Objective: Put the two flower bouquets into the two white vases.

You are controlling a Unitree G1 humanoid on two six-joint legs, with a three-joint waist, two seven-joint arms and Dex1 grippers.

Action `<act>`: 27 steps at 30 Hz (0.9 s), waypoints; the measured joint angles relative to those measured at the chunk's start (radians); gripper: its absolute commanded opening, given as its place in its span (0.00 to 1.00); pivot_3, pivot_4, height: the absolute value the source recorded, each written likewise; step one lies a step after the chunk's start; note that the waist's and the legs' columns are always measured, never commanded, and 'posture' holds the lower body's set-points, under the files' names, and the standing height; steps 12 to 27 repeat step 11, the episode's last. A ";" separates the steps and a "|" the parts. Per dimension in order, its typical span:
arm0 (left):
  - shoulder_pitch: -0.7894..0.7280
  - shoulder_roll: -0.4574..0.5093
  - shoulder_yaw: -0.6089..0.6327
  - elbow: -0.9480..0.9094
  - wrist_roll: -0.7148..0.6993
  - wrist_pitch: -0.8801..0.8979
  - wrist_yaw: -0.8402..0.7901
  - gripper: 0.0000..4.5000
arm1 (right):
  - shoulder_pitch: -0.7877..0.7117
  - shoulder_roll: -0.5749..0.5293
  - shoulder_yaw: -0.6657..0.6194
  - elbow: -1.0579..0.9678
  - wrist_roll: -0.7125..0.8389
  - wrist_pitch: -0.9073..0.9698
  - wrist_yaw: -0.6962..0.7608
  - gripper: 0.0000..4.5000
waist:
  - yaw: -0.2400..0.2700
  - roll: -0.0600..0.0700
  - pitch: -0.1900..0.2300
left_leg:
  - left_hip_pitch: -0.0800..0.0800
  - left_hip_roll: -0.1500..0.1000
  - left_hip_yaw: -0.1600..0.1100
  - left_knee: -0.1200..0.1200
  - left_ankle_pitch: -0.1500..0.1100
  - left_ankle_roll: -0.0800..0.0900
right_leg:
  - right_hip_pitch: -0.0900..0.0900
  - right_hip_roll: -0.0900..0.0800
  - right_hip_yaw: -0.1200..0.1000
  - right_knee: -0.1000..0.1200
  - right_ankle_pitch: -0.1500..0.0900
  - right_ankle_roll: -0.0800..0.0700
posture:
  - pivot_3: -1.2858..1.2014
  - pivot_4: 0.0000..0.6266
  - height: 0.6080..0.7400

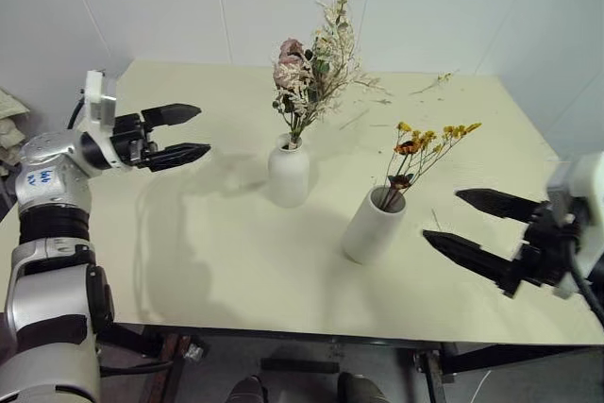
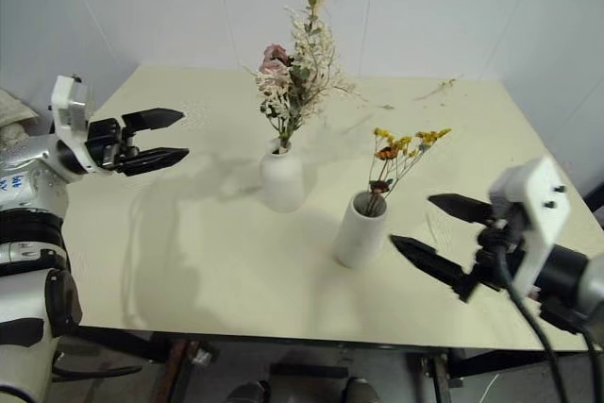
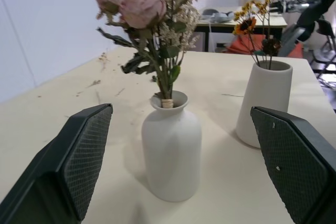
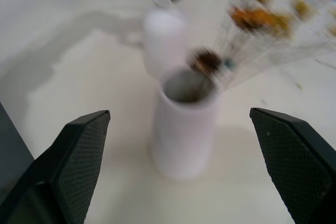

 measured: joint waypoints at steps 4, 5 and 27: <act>0.026 0.012 -0.002 0.003 0.001 -0.018 0.000 1.00 | 0.073 0.066 -0.033 0.120 -0.166 -0.095 0.233 1.00 | -0.006 0.000 0.000 | 0.001 0.000 0.000 0.000 0.000 0.000 | 0.000 0.000 0.000 -0.001 0.000 0.000 | 0.52 0.24 1.00; 0.032 0.015 -0.003 0.007 0.001 -0.020 0.000 1.00 | 0.086 0.081 -0.035 0.146 -0.194 -0.116 0.274 1.00 | -0.010 0.000 0.000 | 0.001 0.000 0.000 0.000 0.000 0.000 | 0.000 0.000 0.000 0.000 0.000 0.000 | 0.52 0.24 1.00; 0.051 0.024 -0.002 0.036 -0.001 -0.038 0.000 1.00 | 0.050 0.123 -0.033 0.219 -0.260 -0.166 0.341 1.00 | -0.029 0.000 0.000 | 0.001 0.000 0.000 0.000 0.000 -0.001 | 0.000 0.000 0.000 0.000 0.000 0.000 | 0.52 0.24 1.00</act>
